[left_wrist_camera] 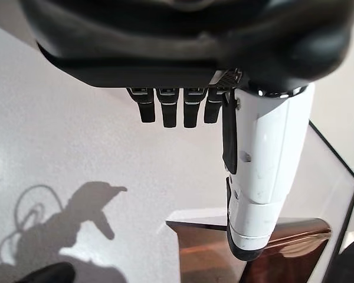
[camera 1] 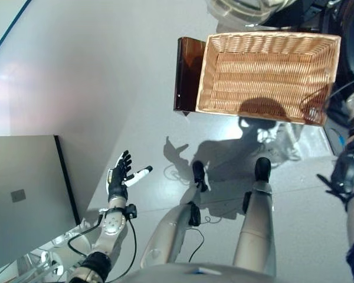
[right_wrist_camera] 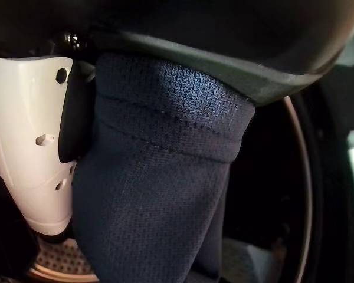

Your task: Pick up the clothes and place them into the washing machine

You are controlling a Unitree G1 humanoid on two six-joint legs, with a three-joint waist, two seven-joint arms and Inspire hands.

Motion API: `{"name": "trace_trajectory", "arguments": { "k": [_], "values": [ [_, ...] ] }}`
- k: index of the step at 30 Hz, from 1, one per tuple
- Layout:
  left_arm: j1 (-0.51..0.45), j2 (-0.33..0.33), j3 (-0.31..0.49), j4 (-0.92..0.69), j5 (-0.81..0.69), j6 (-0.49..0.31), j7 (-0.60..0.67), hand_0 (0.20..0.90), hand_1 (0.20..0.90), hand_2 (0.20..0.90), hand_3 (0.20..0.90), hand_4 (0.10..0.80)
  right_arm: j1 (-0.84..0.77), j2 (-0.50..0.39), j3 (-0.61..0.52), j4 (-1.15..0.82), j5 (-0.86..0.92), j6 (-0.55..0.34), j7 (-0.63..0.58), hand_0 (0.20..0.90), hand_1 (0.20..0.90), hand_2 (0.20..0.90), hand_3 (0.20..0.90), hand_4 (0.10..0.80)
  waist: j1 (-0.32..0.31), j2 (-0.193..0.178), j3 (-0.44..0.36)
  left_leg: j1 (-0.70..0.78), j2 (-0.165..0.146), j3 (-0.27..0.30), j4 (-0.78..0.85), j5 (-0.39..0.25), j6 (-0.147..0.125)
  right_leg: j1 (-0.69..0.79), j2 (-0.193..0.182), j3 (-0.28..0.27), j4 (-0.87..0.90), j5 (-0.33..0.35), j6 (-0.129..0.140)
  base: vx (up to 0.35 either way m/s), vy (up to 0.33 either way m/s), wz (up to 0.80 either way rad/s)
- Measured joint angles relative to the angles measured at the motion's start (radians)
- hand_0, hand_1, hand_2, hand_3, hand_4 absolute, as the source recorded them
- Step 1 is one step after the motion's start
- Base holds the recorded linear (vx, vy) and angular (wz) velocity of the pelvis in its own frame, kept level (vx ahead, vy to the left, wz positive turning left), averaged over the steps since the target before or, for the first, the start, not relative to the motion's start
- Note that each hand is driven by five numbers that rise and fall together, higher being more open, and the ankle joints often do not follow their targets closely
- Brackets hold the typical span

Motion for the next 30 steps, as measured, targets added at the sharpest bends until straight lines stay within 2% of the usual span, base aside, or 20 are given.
{"name": "trace_trajectory", "arguments": {
  "k": [3,22,26,30],
  "values": [
    [0.000,-0.001,-0.001,-0.009,-0.002,0.000,-0.001,0.900,0.900,0.900,0.900,0.800,-0.010,-0.019,0.055,0.008,-0.015,0.014,0.017,0.900,0.900,0.900,0.900,0.800,-0.002,0.000,0.001,-0.002,-0.006,-0.002,-0.009,0.002,0.000,-0.014,0.003,0.009,0.005,-0.002,0.003,-0.001,-0.029,-0.03],
    [0.000,-0.001,-0.002,-0.017,-0.073,-0.013,-0.048,0.900,0.900,0.900,0.900,0.800,-0.008,-0.006,0.006,0.032,-0.002,0.032,0.097,0.900,0.900,0.900,0.900,0.800,-0.008,-0.002,0.003,0.025,-0.006,-0.005,-0.026,0.008,-0.001,0.007,0.005,0.008,0.004,-0.005,0.006,0.000,0.000,0.00],
    [0.000,-0.002,-0.006,0.001,-0.085,-0.013,-0.055,0.900,0.900,0.900,0.900,0.800,0.016,0.037,0.003,0.035,0.010,0.036,0.136,0.900,0.900,0.900,0.900,0.800,-0.017,-0.004,0.005,0.045,-0.002,-0.006,-0.026,0.008,-0.001,0.032,0.011,0.007,-0.004,-0.005,0.006,-0.011,0.001,-0.04],
    [0.000,-0.002,-0.007,0.022,-0.097,-0.012,-0.067,0.900,0.900,0.900,0.900,0.800,0.069,0.144,0.004,0.056,0.007,0.035,0.153,0.900,0.900,0.900,0.900,0.800,-0.043,-0.008,0.008,0.077,0.009,-0.010,-0.027,0.006,-0.004,0.073,0.019,0.000,-0.018,-0.004,0.005,-0.012,0.003,-0.05]
  ]
}}
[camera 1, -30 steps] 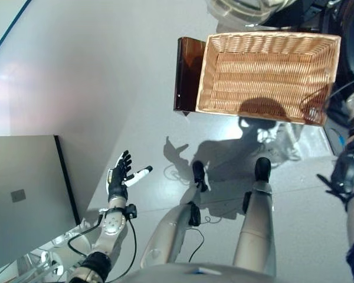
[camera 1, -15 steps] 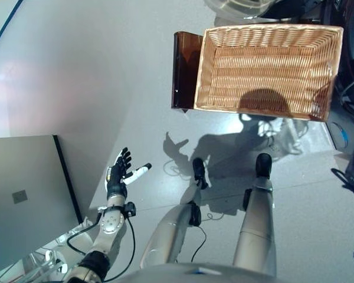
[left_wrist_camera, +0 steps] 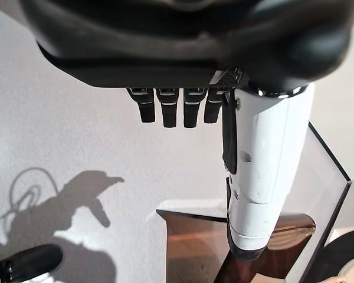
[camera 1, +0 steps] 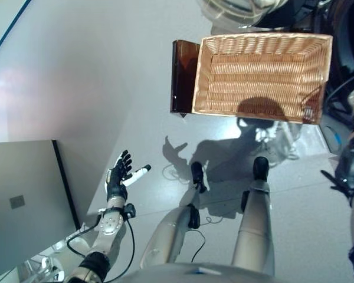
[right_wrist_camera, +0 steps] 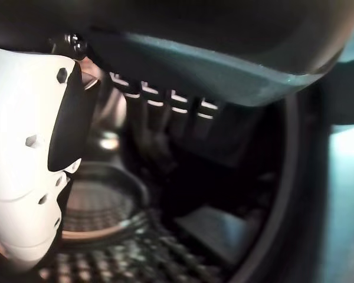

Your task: Pick up the clothes and place them into the washing machine

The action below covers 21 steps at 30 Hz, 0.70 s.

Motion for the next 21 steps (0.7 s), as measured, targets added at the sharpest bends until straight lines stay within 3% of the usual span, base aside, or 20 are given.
{"name": "trace_trajectory", "arguments": {
  "k": [11,13,18,21],
  "values": [
    [-0.005,-0.004,-0.003,0.031,-0.014,-0.001,-0.003,0.900,0.900,0.900,0.900,0.800,0.188,0.254,-0.019,-0.010,-0.001,0.018,0.015,0.900,0.900,0.900,0.900,0.800,-0.001,-0.003,0.002,0.024,0.002,-0.014,0.006,0.000,-0.004,0.037,-0.002,-0.010,-0.008,-0.001,0.008,-0.003,0.003,0.02],
    [-0.026,-0.015,0.000,0.077,-0.015,0.000,-0.001,0.900,0.900,0.900,0.900,0.800,0.284,0.308,0.006,-0.107,-0.002,0.018,0.033,0.900,0.900,0.900,0.900,0.800,-0.011,-0.009,0.007,0.044,0.007,-0.023,0.007,0.000,-0.005,0.069,-0.001,-0.025,-0.019,0.004,0.001,0.023,0.003,0.05],
    [-0.042,-0.026,0.013,0.154,-0.029,0.003,-0.002,0.900,0.900,0.900,0.900,0.800,0.517,0.465,0.059,-0.300,-0.066,0.020,0.072,0.900,0.900,0.900,0.900,0.800,-0.064,-0.074,0.028,0.142,0.030,-0.040,0.006,-0.021,-0.016,0.205,0.010,-0.057,-0.078,0.003,0.001,0.040,-0.008,-0.01],
    [-0.058,-0.037,0.023,0.203,-0.030,0.017,-0.005,0.900,0.900,0.900,0.900,0.800,0.636,0.482,0.083,-0.385,-0.101,0.023,0.099,0.900,0.900,0.900,0.900,0.800,-0.089,-0.101,0.034,0.182,0.040,-0.049,0.003,-0.024,-0.018,0.270,0.019,-0.076,-0.113,0.016,-0.002,0.074,-0.036,0.01]
  ]
}}
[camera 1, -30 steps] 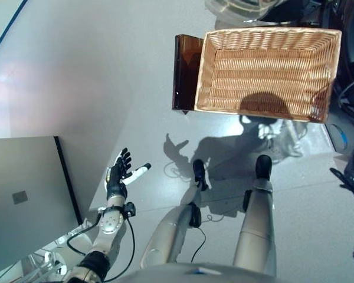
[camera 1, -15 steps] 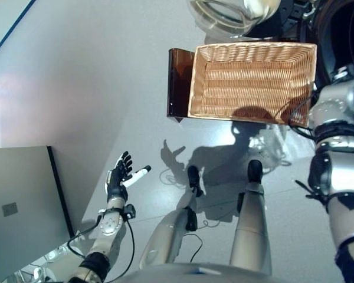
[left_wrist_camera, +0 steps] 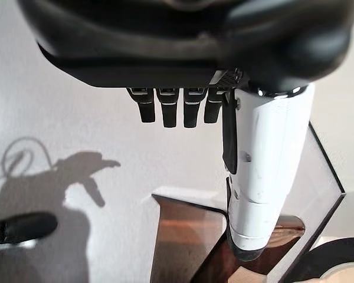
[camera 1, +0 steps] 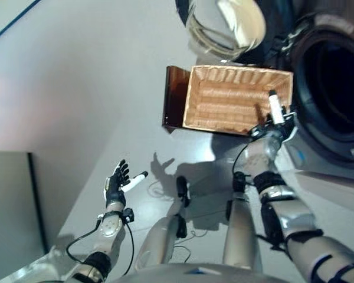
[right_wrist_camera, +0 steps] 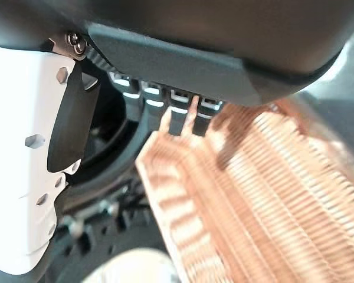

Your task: Pick up the clothes and place them into the washing machine

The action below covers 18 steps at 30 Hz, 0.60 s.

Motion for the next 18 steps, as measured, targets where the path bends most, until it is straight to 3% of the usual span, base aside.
{"name": "trace_trajectory", "arguments": {
  "k": [4,9,12,15,18],
  "values": [
    [-0.003,-0.013,0.076,0.082,-0.012,0.003,-0.010,0.900,0.900,0.900,0.900,0.800,0.181,0.007,0.005,-0.063,-0.052,0.018,0.057,0.900,0.900,0.900,0.900,0.800,-0.022,-0.049,-0.004,0.102,0.020,-0.001,0.002,-0.022,-0.003,0.143,0.013,-0.026,-0.070,0.011,-0.001,0.081,-0.008,-0.03],
    [0.013,0.013,0.139,0.235,-0.017,0.039,-0.041,0.900,0.900,0.900,0.900,0.800,0.450,0.017,0.047,-0.042,-0.243,0.120,0.140,0.900,0.900,0.900,0.900,0.800,-0.061,-0.170,-0.069,0.253,0.050,0.005,-0.002,-0.067,-0.017,0.341,0.040,-0.035,-0.187,0.036,-0.006,0.062,0.041,-0.15],
    [0.015,0.019,0.137,0.292,0.024,0.059,-0.063,0.900,0.900,0.900,0.900,0.800,0.533,0.015,0.050,0.012,-0.382,0.161,0.150,0.900,0.900,0.900,0.900,0.800,-0.075,-0.215,-0.109,0.298,0.052,0.012,-0.004,-0.078,-0.010,0.422,0.043,-0.037,-0.268,0.070,-0.003,0.010,0.053,-0.05],
    [0.019,0.017,0.130,0.331,0.107,0.097,-0.086,0.900,0.900,0.900,0.900,0.800,0.545,0.009,0.101,0.204,-0.540,0.207,0.197,0.900,0.900,0.900,0.900,0.800,-0.072,-0.235,-0.154,0.350,0.047,0.022,-0.005,-0.091,-0.006,0.503,0.041,-0.035,-0.340,0.099,0.005,0.047,0.065,-0.07],
    [0.055,0.013,0.108,0.373,0.197,0.122,-0.083,0.900,0.900,0.900,0.900,0.800,0.574,0.020,0.189,0.345,-0.706,0.256,0.218,0.900,0.900,0.900,0.900,0.800,-0.072,-0.226,-0.220,0.391,0.047,0.030,-0.011,-0.114,-0.013,0.551,0.041,-0.030,-0.368,0.101,0.010,0.064,0.073,-0.10]
  ]
}}
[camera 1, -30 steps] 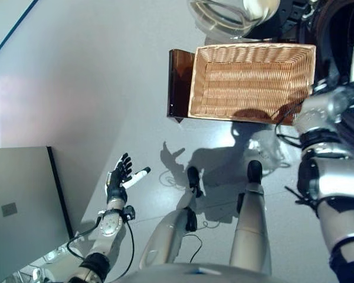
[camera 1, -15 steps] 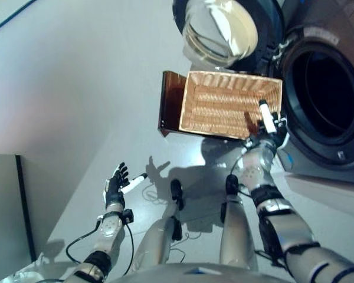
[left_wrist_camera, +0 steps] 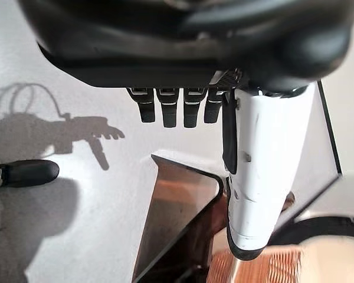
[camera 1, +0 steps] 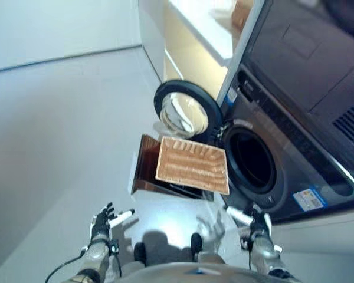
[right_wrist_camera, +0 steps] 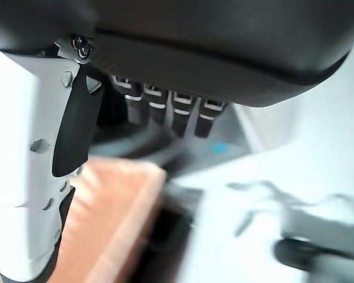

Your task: Pick up the clothes and place them into the washing machine

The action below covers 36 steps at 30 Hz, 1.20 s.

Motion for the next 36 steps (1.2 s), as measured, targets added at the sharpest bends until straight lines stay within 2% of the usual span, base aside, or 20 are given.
{"name": "trace_trajectory", "arguments": {
  "k": [1,3,5,8,11,20,36],
  "values": [
    [0.024,-0.004,-0.015,0.006,0.048,0.018,-0.001,0.900,0.900,0.900,0.900,0.800,0.013,0.017,0.014,0.088,-0.079,0.011,0.016,0.900,0.900,0.900,0.900,0.800,0.000,0.012,-0.032,0.016,0.000,0.000,0.000,-0.006,-0.001,0.022,0.000,0.000,-0.017,0.002,0.004,0.070,0.075,-0.02],
    [0.028,-0.019,-0.021,0.025,0.095,0.039,-0.004,0.900,0.900,0.900,0.900,0.800,0.020,0.034,0.018,0.172,-0.159,0.053,0.017,0.900,0.900,0.900,0.900,0.800,-0.001,0.021,-0.047,0.044,-0.001,0.001,0.000,-0.010,-0.001,0.054,0.000,0.000,-0.026,0.004,0.004,0.071,0.074,-0.01],
    [0.048,-0.032,-0.021,0.029,0.109,0.061,-0.026,0.900,0.900,0.900,0.900,0.800,0.049,0.043,-0.029,0.178,-0.165,0.067,0.017,0.900,0.900,0.900,0.900,0.800,-0.002,0.028,-0.063,0.062,-0.001,0.006,0.000,-0.012,-0.001,0.071,0.000,0.003,-0.038,0.006,0.000,0.063,0.075,-0.10],
    [0.057,-0.036,-0.023,0.039,0.162,0.080,-0.077,0.900,0.900,0.900,0.900,0.800,0.050,0.034,-0.031,0.181,-0.167,0.070,0.057,0.900,0.900,0.900,0.900,0.800,-0.006,0.030,-0.077,0.075,0.002,0.013,0.000,-0.015,0.002,0.087,0.002,0.004,-0.038,0.010,-0.002,0.030,0.043,-0.09],
    [0.061,-0.034,-0.058,0.043,0.198,0.099,-0.112,0.900,0.900,0.900,0.900,0.800,0.048,0.019,-0.031,0.196,-0.176,0.071,0.070,0.900,0.900,0.900,0.900,0.800,-0.002,0.020,-0.096,0.077,0.003,0.013,0.000,-0.015,0.002,0.086,0.001,0.004,-0.036,0.010,-0.002,0.002,0.004,0.02],
    [0.071,-0.016,-0.058,0.043,0.199,0.106,-0.132,0.900,0.900,0.900,0.900,0.800,0.051,-0.007,-0.024,0.200,-0.177,0.072,0.081,0.900,0.900,0.900,0.900,0.800,-0.002,-0.020,-0.136,0.076,0.003,0.011,0.000,-0.015,0.002,0.085,0.001,0.004,-0.035,0.010,-0.002,-0.001,0.000,0.00],
    [0.078,-0.016,-0.058,0.042,0.198,0.116,-0.134,0.900,0.900,0.900,0.900,0.800,0.050,-0.011,-0.025,0.199,-0.175,0.072,0.081,0.900,0.900,0.900,0.900,0.800,-0.003,0.008,-0.132,0.077,0.002,0.007,0.000,-0.012,-0.001,0.088,0.001,0.002,-0.049,0.012,-0.003,0.000,0.000,0.00]
  ]
}}
